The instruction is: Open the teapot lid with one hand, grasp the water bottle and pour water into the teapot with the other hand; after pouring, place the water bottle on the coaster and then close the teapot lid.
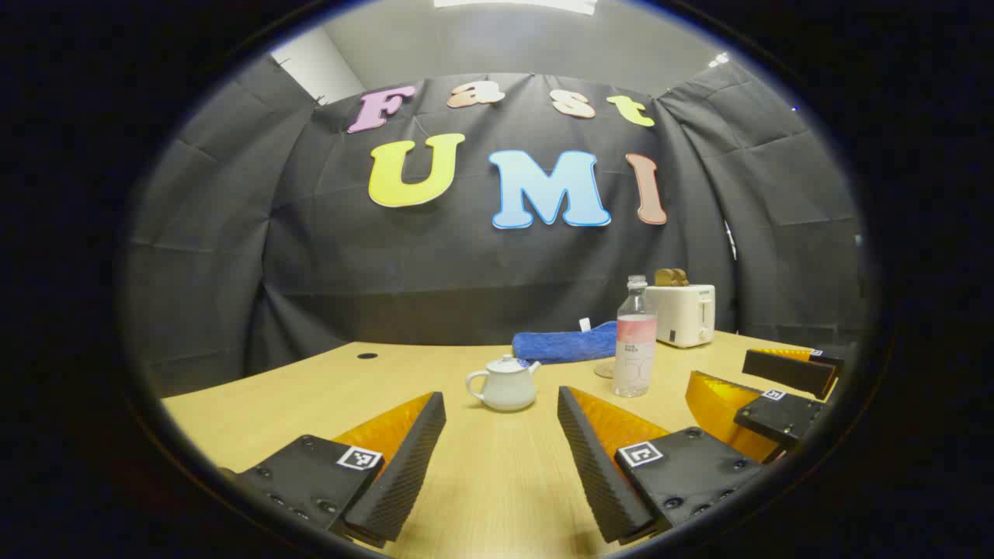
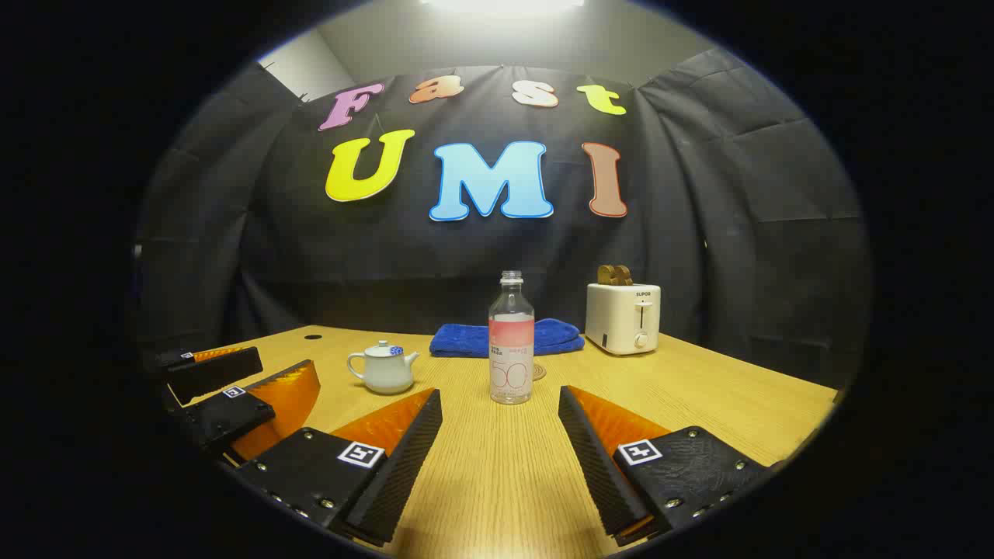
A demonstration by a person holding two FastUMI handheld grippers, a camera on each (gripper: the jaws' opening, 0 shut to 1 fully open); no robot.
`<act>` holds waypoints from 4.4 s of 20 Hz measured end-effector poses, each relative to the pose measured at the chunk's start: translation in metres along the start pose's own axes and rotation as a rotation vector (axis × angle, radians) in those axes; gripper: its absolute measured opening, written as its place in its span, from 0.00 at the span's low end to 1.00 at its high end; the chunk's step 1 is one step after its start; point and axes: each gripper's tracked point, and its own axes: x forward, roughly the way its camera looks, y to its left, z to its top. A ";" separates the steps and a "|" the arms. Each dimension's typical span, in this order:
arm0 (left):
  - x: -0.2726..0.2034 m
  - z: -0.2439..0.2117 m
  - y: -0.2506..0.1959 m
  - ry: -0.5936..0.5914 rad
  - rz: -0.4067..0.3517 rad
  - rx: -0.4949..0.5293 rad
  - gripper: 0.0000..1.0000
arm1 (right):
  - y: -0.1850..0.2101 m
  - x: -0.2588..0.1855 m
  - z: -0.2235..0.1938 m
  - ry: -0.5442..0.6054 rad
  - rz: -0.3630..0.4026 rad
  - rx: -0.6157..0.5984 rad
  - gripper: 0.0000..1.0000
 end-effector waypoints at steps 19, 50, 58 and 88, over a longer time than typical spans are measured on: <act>0.000 0.001 -0.001 0.002 0.000 0.001 0.97 | -0.001 0.000 0.000 0.004 -0.005 0.002 0.94; 0.161 0.020 -0.014 0.038 -0.277 -0.043 0.96 | 0.013 0.133 0.044 0.059 -0.033 -0.006 0.94; 0.197 0.014 -0.020 0.041 -0.305 -0.040 0.96 | -0.008 0.179 0.027 0.117 -0.091 0.031 0.94; 0.226 -0.026 -0.010 0.150 -0.254 0.072 0.41 | -0.014 0.200 -0.018 0.216 -0.090 0.082 0.94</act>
